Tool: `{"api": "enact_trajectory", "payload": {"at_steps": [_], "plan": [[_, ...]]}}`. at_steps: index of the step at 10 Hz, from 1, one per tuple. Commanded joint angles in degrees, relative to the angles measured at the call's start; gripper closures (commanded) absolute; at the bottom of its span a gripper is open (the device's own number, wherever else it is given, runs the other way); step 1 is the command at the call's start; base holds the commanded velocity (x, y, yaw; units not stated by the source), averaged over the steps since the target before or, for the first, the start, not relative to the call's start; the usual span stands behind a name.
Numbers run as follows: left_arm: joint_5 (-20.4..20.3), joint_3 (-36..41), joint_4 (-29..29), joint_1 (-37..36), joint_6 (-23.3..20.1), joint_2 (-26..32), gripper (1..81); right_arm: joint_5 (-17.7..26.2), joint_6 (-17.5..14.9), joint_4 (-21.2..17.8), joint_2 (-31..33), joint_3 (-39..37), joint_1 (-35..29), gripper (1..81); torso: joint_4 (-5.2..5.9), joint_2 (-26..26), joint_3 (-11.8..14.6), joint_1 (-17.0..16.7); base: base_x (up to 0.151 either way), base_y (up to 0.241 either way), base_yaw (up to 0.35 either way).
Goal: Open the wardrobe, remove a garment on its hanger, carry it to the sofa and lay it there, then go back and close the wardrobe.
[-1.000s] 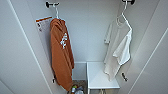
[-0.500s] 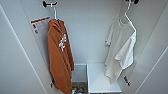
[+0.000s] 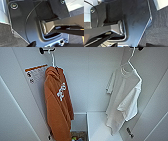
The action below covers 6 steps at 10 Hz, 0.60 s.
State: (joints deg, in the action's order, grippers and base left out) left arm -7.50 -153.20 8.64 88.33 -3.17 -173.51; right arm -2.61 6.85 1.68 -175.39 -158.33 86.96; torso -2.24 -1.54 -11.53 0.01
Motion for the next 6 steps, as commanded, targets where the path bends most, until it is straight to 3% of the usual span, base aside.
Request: {"api": "enact_trajectory", "payload": {"at_steps": [1,6], "plan": [[3.2,0.2,0.1,-0.9,-0.4,-0.3,1.0,3.6,0.1,-0.6,-0.1,-0.1,-1.5,1.0,0.00,0.0,0.0,0.0,0.093,0.000,0.000],[3.2,0.2,0.0,-0.9,-0.4,-0.4,1.0,3.7,0.0,-0.6,0.1,-0.1,-1.4,1.0,0.00,0.0,0.0,0.0,0.088,0.000,0.000]]}}
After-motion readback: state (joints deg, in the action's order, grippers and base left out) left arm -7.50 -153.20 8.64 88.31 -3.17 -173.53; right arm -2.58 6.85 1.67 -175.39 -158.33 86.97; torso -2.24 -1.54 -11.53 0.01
